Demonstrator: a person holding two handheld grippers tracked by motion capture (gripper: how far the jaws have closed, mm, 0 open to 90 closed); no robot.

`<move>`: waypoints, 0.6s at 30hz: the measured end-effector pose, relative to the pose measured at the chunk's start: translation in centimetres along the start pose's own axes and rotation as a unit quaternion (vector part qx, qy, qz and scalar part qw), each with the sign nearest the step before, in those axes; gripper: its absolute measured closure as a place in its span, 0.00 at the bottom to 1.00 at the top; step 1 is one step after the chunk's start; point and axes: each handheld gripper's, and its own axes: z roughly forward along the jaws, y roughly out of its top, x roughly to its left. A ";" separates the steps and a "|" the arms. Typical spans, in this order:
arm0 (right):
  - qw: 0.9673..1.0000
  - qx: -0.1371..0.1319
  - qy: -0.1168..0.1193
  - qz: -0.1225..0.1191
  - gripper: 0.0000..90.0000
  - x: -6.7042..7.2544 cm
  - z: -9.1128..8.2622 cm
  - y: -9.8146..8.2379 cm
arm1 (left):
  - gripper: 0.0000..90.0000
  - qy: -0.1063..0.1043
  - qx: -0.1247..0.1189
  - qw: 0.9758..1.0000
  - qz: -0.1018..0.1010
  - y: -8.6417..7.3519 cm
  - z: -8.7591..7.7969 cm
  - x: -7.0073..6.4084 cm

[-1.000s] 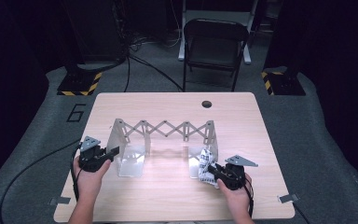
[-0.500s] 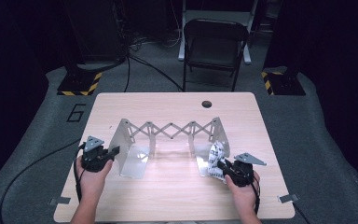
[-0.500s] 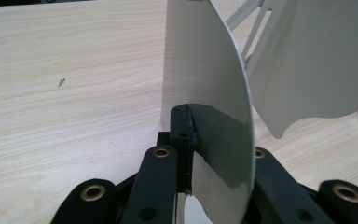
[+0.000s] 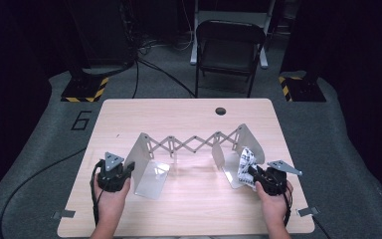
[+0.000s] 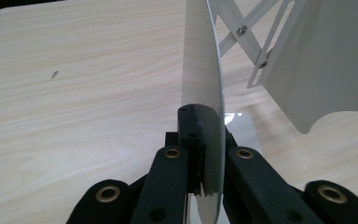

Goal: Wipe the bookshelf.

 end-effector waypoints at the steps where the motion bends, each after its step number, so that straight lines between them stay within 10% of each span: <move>1: 1.000 0.002 0.000 0.000 0.82 -0.1 0.0 0.1 | 0.99 0.000 0.000 1.000 0.000 0.0 0.0 0.0; 9: 1.000 0.003 -0.011 0.002 0.82 -0.7 0.2 0.1 | 0.80 -0.082 -0.010 0.996 -0.016 0.1 -1.3 -1.4; 18: 1.000 0.005 -0.011 0.000 0.82 -0.5 0.4 -0.1 | 0.70 -0.115 -0.030 0.993 0.019 3.5 -1.2 0.0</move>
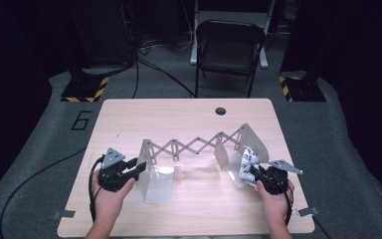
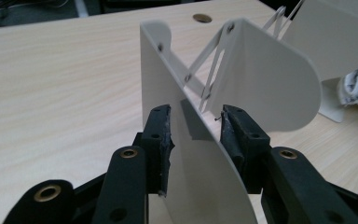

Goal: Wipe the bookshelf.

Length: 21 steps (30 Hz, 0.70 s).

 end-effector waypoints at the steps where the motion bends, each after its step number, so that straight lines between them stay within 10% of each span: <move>1: 1.000 0.002 0.001 -0.002 0.82 0.0 0.0 0.0 | 0.70 -0.001 -0.010 1.000 0.007 1.1 0.3 0.6; 11: 1.000 0.005 -0.001 -0.007 0.82 0.2 0.2 -0.4 | 0.74 -0.039 -0.009 0.999 0.035 4.0 4.0 3.8; 21: 1.000 0.009 -0.008 -0.017 0.82 0.1 0.0 -0.7 | 0.82 -0.061 0.009 0.996 0.059 4.2 5.1 4.0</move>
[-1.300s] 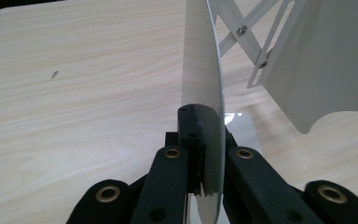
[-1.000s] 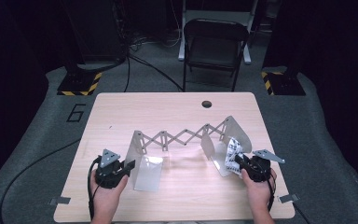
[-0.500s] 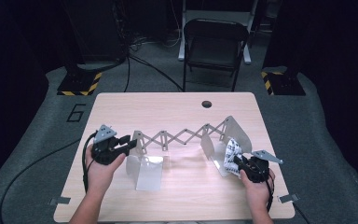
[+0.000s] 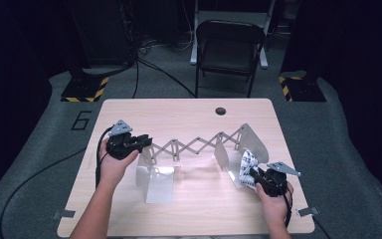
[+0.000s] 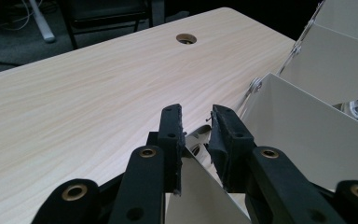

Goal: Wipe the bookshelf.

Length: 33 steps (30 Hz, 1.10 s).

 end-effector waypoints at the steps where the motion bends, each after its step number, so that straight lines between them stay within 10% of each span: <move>1: 1.000 -0.001 -0.003 -0.002 0.82 0.0 0.1 0.0 | 0.82 0.008 0.001 1.000 0.000 -0.1 -0.2 -0.6; 13: 1.000 0.005 -0.018 -0.007 0.82 -0.2 0.5 0.0 | 0.83 0.030 0.030 0.999 0.008 -0.7 -2.0 -3.0; 22: 0.994 0.024 -0.009 -0.102 0.76 3.0 2.5 -0.1 | 0.83 0.031 0.009 0.999 -0.004 -1.4 -2.4 -3.3; 25: 0.992 0.061 0.001 -0.109 0.69 3.3 3.7 -0.5 | 0.83 0.030 0.003 1.000 -0.006 -1.5 -2.4 -3.3; 33: 0.992 0.042 -0.005 -0.122 0.71 4.3 2.5 -0.5 | 0.83 0.033 -0.002 0.999 -0.004 -1.7 -2.4 -3.4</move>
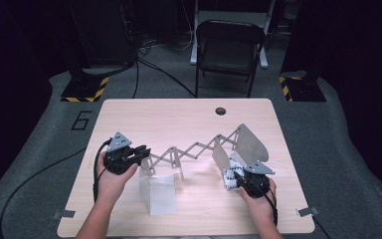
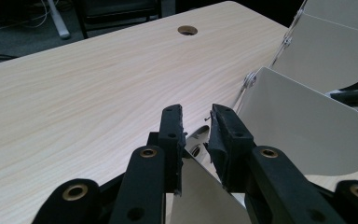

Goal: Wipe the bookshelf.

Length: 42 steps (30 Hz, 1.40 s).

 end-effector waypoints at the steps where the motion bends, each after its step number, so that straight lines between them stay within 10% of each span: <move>1: 1.000 0.000 0.000 0.000 0.71 0.0 0.0 0.0 | 0.83 0.000 0.000 1.000 0.000 0.0 0.0 0.0; 15: 0.999 0.029 -0.017 0.012 0.83 -0.3 4.3 1.5 | 0.83 0.007 0.001 1.000 0.004 0.0 0.0 -0.2; 28: 0.999 0.046 -0.026 -0.007 0.71 -0.5 3.3 0.7 | 0.83 0.013 -0.007 1.000 0.000 -0.1 0.1 -0.4; 37: 0.997 0.046 -0.040 0.049 0.82 -1.1 6.0 3.3 | 0.83 0.009 -0.006 1.000 0.001 -0.1 0.1 -0.3; 42: 0.998 0.048 -0.045 0.016 0.81 -0.7 5.6 2.7 | 0.83 0.015 -0.010 1.000 -0.007 -0.2 0.2 -0.4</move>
